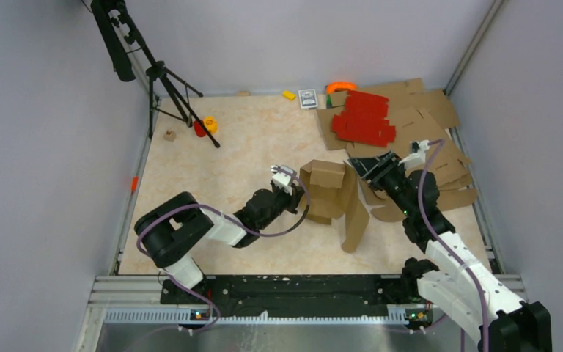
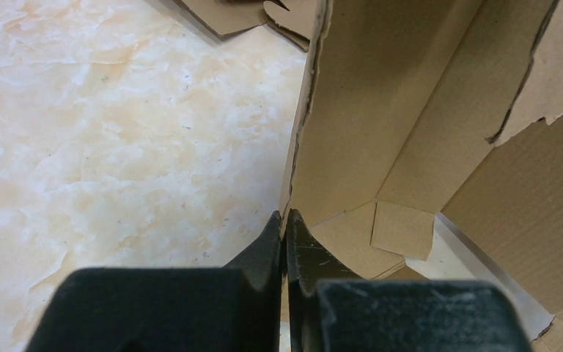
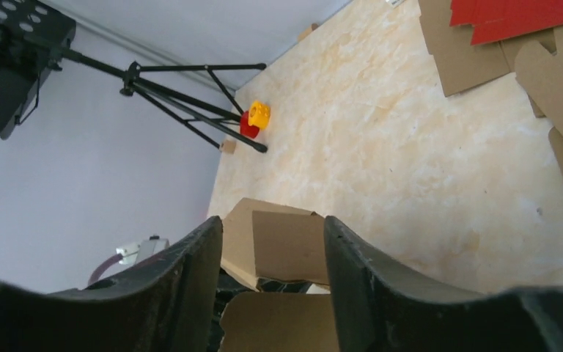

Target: Fold the paper box

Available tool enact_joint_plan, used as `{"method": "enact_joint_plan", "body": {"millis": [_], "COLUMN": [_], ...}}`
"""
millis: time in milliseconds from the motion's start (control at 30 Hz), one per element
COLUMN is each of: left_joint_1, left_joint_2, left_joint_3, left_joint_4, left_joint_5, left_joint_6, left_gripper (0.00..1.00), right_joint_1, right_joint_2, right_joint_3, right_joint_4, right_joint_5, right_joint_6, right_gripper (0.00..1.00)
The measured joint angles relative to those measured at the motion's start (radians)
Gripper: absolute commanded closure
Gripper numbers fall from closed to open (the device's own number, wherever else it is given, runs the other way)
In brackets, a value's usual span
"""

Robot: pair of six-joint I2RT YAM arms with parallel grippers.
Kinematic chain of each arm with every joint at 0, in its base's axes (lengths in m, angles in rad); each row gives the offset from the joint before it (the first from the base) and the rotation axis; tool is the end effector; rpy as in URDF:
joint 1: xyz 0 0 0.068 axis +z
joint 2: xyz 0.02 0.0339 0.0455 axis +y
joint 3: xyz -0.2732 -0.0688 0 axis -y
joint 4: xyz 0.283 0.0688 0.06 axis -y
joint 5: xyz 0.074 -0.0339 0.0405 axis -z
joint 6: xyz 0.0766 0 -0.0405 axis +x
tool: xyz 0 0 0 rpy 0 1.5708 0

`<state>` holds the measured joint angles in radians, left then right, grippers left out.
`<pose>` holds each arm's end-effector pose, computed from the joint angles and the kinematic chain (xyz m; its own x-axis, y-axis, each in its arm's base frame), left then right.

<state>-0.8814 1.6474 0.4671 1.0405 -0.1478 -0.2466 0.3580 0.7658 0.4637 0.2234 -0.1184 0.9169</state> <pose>0.2329 -0.2648 0.1262 -0.2496 -0.0768 -0.9653 0.6285 0.7455 -0.2218 0.2410 0.0998 0.2641 -0.4085 0.6887 -0.5990 -0.2203 0.5625 0.7969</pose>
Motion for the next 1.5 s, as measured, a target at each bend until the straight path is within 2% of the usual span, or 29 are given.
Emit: {"method": "enact_joint_plan", "body": {"millis": [133,233,300,467,633,767,900,1167,1400,1500], "left_joint_1": [-0.003,-0.004,-0.004,-0.007,-0.014,-0.023,-0.034,-0.050,-0.052,-0.052], "left_joint_2": [0.000,0.000,0.000,0.000,0.000,0.000,0.002,0.019,0.060,0.073], "left_joint_3": [-0.001,-0.002,-0.002,-0.005,-0.006,-0.006,-0.006,-0.006,-0.005,-0.005], "left_joint_4": [0.001,0.006,0.006,0.007,0.008,0.011,0.015,0.015,0.069,0.111], "left_joint_5": [-0.003,-0.003,-0.003,-0.006,-0.008,-0.015,-0.025,-0.051,-0.090,-0.103], "left_joint_6": [0.006,0.007,0.007,0.011,0.011,0.013,0.014,0.009,-0.002,-0.001], "left_gripper": [1.00,1.00,1.00,1.00,1.00,1.00,1.00,1.00,1.00,1.00], "right_joint_1": [0.000,0.000,0.000,-0.001,-0.001,-0.001,-0.001,0.003,0.006,0.006], "right_joint_2": [-0.012,-0.020,-0.031,-0.043,-0.008,0.095,0.215,0.370,0.416,0.416], "right_joint_3": [-0.044,-0.060,-0.060,-0.058,-0.059,-0.086,-0.124,-0.137,-0.136,-0.135], "right_joint_4": [0.035,0.016,-0.017,-0.149,-0.217,-0.193,-0.127,0.003,0.036,0.031], "right_joint_5": [0.050,0.095,0.141,0.226,0.196,0.037,-0.109,-0.226,-0.249,-0.259], "right_joint_6": [0.060,0.089,0.101,0.090,0.004,-0.096,-0.150,-0.166,-0.191,-0.227], "right_gripper": [0.64,0.83,1.00,1.00,1.00,0.94,0.92,0.90,0.61,0.58]}}
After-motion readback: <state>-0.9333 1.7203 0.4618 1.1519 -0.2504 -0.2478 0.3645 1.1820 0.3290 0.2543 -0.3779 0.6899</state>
